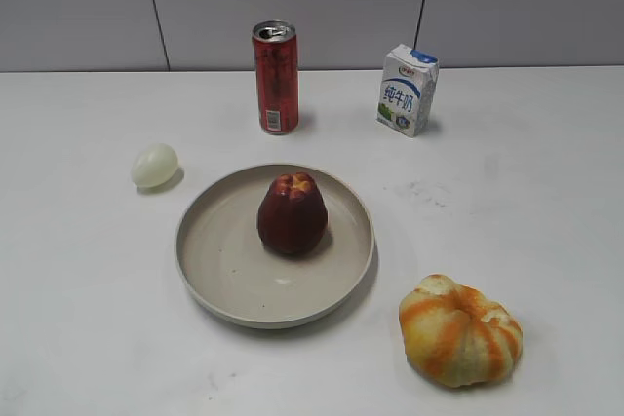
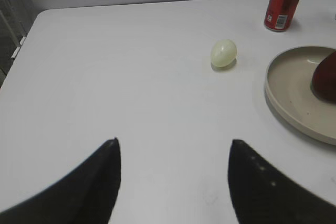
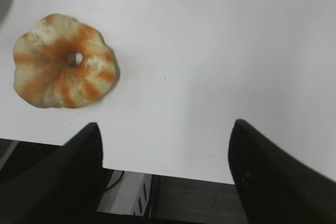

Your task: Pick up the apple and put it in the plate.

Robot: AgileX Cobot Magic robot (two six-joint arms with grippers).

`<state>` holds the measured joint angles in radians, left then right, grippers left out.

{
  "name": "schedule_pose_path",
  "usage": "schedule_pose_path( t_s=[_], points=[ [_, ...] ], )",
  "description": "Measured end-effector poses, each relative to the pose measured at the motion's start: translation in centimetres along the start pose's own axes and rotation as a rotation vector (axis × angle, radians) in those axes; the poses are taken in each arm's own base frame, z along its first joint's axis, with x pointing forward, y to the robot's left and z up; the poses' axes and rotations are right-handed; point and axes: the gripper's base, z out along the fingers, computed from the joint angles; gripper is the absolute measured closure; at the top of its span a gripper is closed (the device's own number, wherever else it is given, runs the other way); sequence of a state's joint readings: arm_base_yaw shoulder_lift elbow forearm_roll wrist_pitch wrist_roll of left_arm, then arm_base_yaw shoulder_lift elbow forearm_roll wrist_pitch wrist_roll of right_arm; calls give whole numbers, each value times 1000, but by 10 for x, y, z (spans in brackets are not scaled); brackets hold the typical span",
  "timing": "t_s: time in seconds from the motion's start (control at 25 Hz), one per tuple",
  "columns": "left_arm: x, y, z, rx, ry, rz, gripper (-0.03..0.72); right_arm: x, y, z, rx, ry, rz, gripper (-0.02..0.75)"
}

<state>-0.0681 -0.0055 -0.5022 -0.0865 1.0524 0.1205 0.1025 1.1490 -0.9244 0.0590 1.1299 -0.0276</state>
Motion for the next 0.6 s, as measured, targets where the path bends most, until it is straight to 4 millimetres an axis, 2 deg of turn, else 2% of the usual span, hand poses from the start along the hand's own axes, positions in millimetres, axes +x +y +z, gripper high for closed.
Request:
schedule_pose_path(
  t_s=[0.2,0.32,0.44,0.6],
  points=[
    [0,0,0,0,0,0,197,70,0,-14,9,-200,-9,146],
    [0,0,0,0,0,0,197,107,0,-12,10,-290,-13,146],
    [0,0,0,0,0,0,197,135,0,-12,6,-371,-18,146],
    [0,0,0,0,0,0,197,159,2,-25,-1,-538,-25,146]
  ],
)
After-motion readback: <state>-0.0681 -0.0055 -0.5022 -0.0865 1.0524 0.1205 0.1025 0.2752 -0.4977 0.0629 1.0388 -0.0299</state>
